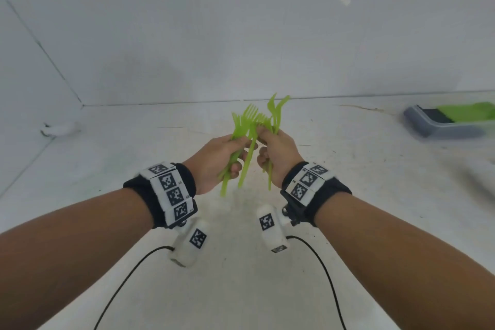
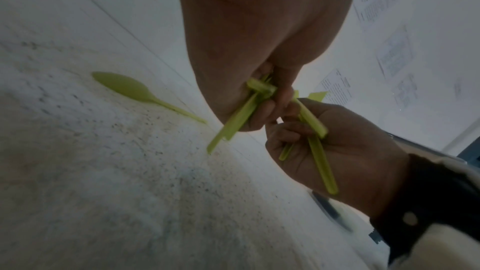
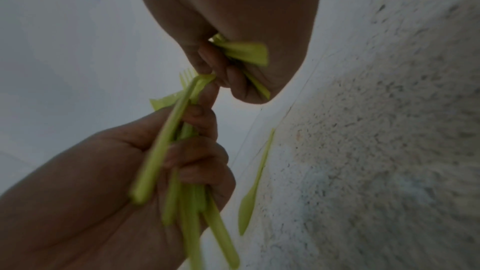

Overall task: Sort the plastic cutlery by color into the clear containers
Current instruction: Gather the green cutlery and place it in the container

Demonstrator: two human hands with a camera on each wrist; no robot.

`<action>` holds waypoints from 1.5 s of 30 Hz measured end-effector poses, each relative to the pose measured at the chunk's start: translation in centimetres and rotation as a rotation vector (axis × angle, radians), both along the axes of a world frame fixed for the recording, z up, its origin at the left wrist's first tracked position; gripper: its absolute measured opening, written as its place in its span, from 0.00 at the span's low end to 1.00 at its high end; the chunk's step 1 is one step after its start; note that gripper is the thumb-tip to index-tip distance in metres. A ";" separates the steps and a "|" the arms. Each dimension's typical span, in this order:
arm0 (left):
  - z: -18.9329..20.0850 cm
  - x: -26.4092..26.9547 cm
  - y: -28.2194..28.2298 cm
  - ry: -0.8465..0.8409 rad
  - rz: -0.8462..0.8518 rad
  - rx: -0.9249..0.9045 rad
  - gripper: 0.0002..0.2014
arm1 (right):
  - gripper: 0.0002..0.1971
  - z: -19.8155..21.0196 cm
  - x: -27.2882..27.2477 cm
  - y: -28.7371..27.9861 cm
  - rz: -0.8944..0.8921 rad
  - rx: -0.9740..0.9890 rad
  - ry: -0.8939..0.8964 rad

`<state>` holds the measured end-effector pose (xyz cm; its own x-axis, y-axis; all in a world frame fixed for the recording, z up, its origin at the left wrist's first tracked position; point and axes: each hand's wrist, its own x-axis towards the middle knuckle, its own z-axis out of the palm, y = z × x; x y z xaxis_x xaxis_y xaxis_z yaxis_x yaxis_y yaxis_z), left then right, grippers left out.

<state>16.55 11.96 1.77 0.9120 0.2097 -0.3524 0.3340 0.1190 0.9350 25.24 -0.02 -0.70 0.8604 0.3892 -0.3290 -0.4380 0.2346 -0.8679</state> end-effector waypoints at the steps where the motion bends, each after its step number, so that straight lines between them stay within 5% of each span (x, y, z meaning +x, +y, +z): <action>1: -0.1 0.0 0.0 0.001 0.006 0.024 0.13 | 0.04 -0.1 0.4 -0.2 -0.025 0.017 0.024; 5: -0.3 0.0 0.3 0.018 0.077 0.085 0.12 | 0.03 0.1 2.3 -1.4 -0.150 0.101 0.089; 14: 0.5 -0.2 0.0 0.036 0.013 0.176 0.12 | 0.06 0.9 0.7 0.5 0.151 0.079 0.024; 17: 0.7 -0.7 0.5 0.053 -0.024 0.252 0.13 | 0.04 0.6 1.3 0.8 0.086 0.054 0.020; 22: 0.5 -1.6 2.8 0.036 0.175 0.346 0.14 | 0.07 -0.1 3.0 0.8 -0.082 0.013 0.058; 27: 0.8 -1.2 3.7 0.091 0.183 0.310 0.29 | 0.10 0.6 0.3 2.6 0.116 0.019 0.028; 31: 0.5 -0.7 4.1 -0.015 0.259 0.399 0.15 | 0.07 1.1 -1.5 4.3 0.122 0.127 0.091; 38: -0.2 -1.4 3.6 -0.138 0.160 0.285 0.12 | 0.07 0.6 -2.5 6.0 0.056 -0.016 -0.097; 45: 0.4 -2.8 4.2 -0.211 0.063 0.117 0.13 | 0.10 0.8 -3.1 6.9 0.175 0.012 -0.050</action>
<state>13.72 16.13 2.21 0.9466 0.2971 -0.1254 0.1251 0.0202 0.9919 22.18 6.87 0.08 0.7943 0.5379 -0.2824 -0.4298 0.1688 -0.8870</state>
